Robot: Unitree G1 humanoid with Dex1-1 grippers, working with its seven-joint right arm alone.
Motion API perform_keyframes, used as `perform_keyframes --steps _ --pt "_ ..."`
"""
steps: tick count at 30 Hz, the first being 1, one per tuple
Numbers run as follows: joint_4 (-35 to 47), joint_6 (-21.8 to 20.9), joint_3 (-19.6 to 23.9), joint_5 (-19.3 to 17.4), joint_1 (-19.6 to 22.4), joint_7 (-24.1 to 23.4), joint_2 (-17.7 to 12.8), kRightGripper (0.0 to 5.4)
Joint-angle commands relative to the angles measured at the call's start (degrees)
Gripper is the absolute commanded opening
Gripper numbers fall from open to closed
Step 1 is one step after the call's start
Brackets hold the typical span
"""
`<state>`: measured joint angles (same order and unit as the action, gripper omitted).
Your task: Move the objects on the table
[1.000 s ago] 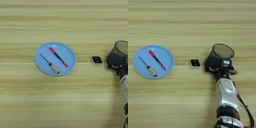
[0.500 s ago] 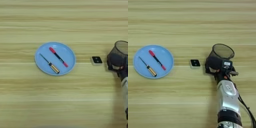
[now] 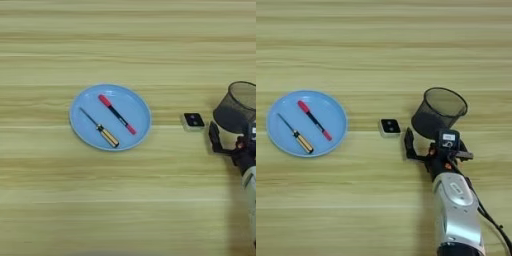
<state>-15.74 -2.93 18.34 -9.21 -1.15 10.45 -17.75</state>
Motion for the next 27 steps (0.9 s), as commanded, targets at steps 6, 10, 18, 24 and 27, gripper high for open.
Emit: perform_keyframes --steps 6,10,18,24,27 --pt "13.4 3.3 -2.5 0.5 -4.8 0.8 0.1 5.38" --pt "18.9 5.5 -3.8 0.9 -7.2 1.4 0.9 5.38" --pt "24.2 7.8 -6.8 1.3 -9.3 2.5 2.1 5.38" --pt "21.4 7.6 -7.7 1.9 -6.8 2.3 2.4 5.38" --pt "19.7 7.3 -7.6 1.9 -5.7 2.2 2.3 5.38"
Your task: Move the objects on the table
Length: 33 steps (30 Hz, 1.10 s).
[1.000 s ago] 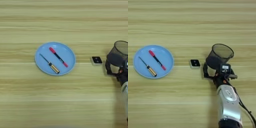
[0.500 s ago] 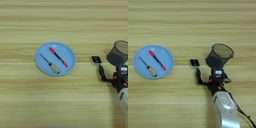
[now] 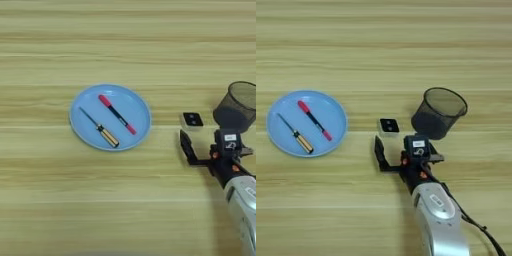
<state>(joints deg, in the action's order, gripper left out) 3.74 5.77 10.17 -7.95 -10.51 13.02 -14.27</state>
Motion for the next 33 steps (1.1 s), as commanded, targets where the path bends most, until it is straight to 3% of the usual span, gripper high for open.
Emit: perform_keyframes --steps 1,33 --pt "-0.4 -1.6 0.6 0.6 4.0 -0.4 -1.1 5.38" --pt "-19.0 -7.1 0.5 1.3 15.7 0.8 -1.0 5.38"
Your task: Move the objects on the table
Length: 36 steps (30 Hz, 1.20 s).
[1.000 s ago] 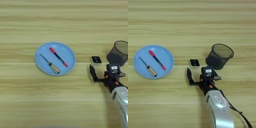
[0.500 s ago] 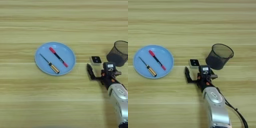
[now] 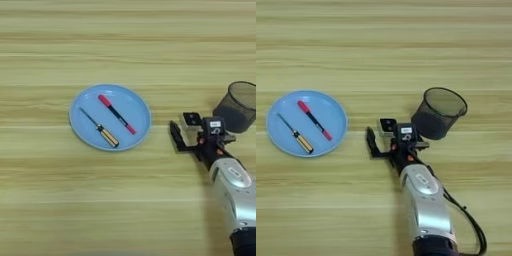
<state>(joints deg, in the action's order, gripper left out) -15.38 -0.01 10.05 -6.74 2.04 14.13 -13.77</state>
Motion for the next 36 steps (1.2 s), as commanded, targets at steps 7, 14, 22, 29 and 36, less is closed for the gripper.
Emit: perform_keyframes --steps 7,14,22,29,36 --pt "-2.6 -2.6 1.2 0.0 3.7 0.1 -1.8 5.17" --pt "-3.2 -3.1 1.3 0.0 3.9 0.2 -1.7 4.33" --pt "-3.2 -3.4 1.3 -0.1 3.8 0.2 -1.6 3.49" --pt "-1.5 -3.2 0.9 0.1 3.7 0.2 -1.6 2.79" --pt "2.3 -2.0 0.9 0.2 3.4 0.2 -2.1 2.48"
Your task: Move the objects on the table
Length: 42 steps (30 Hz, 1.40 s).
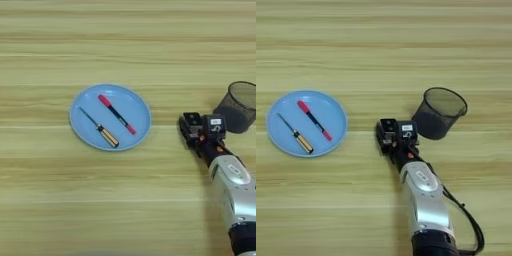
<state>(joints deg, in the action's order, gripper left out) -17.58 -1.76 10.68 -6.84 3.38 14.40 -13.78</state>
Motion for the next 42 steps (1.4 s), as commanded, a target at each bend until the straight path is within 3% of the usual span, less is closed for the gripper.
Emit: perform_keyframes --steps 1,29,42 --pt "4.9 0.0 0.2 0.3 2.1 -0.1 -2.1 2.48" --pt "14.6 5.0 -4.0 2.5 7.0 0.8 -1.5 2.48" --pt "16.0 7.2 -6.8 2.3 11.6 1.5 0.1 2.48"
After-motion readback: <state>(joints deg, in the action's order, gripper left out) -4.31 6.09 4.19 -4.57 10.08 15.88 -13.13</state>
